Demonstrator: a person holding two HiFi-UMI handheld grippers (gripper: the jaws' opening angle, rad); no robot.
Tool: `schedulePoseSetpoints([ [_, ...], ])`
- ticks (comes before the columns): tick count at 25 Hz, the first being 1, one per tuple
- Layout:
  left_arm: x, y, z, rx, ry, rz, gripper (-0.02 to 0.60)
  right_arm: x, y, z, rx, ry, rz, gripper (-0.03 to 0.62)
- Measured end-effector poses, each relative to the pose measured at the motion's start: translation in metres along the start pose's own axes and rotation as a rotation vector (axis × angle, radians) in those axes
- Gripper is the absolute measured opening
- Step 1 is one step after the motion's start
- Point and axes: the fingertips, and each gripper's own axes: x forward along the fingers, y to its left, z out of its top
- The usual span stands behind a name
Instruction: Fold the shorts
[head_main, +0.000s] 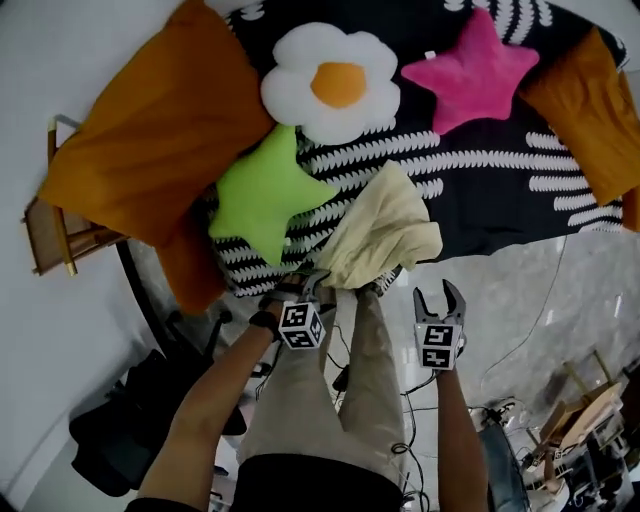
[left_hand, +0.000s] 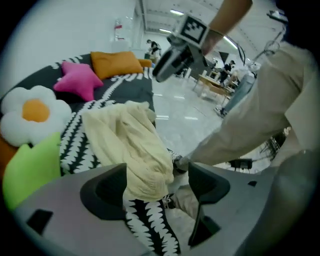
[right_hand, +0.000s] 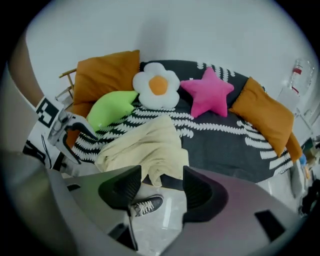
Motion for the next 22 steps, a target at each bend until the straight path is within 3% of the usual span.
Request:
schedulePoseSetpoints([
  [1, 0.023, -0.009, -0.012, 0.047, 0.027, -0.009, 0.376, 0.011, 0.011, -0.013, 0.015, 0.015, 0.002, 0.268],
  [3, 0.060, -0.008, -0.027, 0.117, 0.064, 0.041, 0.382, 0.025, 0.035, -0.033, 0.045, 0.032, 0.013, 0.258],
  [5, 0.080, 0.009, -0.033, 0.102, 0.049, 0.120, 0.382, 0.032, 0.062, -0.049, 0.082, 0.045, 0.036, 0.255],
  [6, 0.081, 0.021, -0.032, 0.050, 0.009, 0.151, 0.363, 0.034, 0.074, -0.057, 0.098, 0.055, 0.043, 0.254],
  [7, 0.078, 0.033, -0.027, -0.026, -0.045, 0.172, 0.209, 0.035, 0.084, -0.064, 0.110, 0.064, 0.042, 0.248],
  [8, 0.068, 0.045, -0.019, -0.117, -0.109, 0.179, 0.135, 0.034, 0.091, -0.069, 0.117, 0.069, 0.037, 0.229],
  [10, 0.033, 0.063, 0.002, -0.275, -0.238, 0.169, 0.112, 0.030, 0.104, -0.074, 0.125, 0.065, 0.034, 0.184],
  [13, -0.039, 0.099, 0.042, -0.386, -0.392, 0.153, 0.050, 0.031, 0.118, -0.063, 0.140, 0.035, 0.051, 0.175],
  [17, -0.116, 0.175, 0.096, -0.593, -0.547, 0.100, 0.043, 0.038, 0.125, -0.006, 0.176, -0.093, 0.058, 0.206],
  [20, -0.133, 0.232, 0.102, -0.731, -0.571, 0.128, 0.045, 0.038, 0.129, 0.052, 0.241, -0.213, 0.033, 0.264],
  [22, -0.129, 0.263, 0.096, -0.671, -0.525, 0.188, 0.071, 0.037, 0.134, 0.089, 0.268, -0.284, 0.020, 0.264],
])
